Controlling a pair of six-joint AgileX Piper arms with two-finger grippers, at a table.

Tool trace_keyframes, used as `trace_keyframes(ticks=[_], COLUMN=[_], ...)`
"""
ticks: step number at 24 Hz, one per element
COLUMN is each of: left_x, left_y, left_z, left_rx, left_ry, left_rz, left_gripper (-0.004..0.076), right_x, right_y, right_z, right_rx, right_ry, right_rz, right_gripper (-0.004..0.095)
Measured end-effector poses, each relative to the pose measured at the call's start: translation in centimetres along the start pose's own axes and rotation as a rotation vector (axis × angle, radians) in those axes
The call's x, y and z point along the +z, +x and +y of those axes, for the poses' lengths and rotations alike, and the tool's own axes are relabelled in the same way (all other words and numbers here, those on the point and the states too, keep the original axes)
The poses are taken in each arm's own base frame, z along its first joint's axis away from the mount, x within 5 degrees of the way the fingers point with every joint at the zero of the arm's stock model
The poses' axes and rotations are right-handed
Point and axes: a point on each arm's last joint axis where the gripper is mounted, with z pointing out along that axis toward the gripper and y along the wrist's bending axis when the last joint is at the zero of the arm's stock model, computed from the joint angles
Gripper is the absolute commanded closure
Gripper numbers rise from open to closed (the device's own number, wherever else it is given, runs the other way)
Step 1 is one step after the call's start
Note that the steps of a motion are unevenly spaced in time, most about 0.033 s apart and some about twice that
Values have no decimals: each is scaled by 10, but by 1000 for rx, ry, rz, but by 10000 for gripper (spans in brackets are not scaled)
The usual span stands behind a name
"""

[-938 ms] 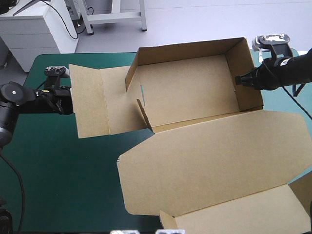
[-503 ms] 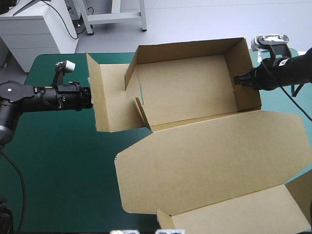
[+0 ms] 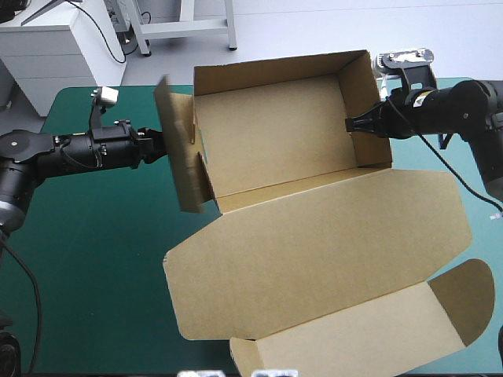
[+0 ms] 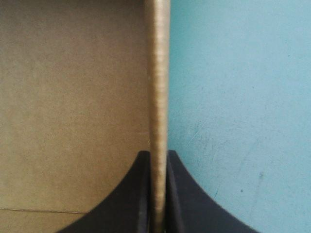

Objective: Fold the box

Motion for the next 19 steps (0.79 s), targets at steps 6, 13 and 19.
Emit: trace_keyframes(ticks=[6, 13, 19], left_x=[16, 17, 17], left_y=[4, 4, 2], left_z=[-16, -18, -20], left_rx=[53, 75, 73], left_ry=[91, 101, 116], left_rz=[16, 20, 5], left_gripper=[730, 281, 114], right_x=[6, 16, 20], right_y=[-1, -1, -4], right_z=[-3, -6, 5], right_rx=[20, 33, 28], right_ry=[29, 35, 34], right_rz=[-3, 18, -13], right_gripper=[924, 924, 924])
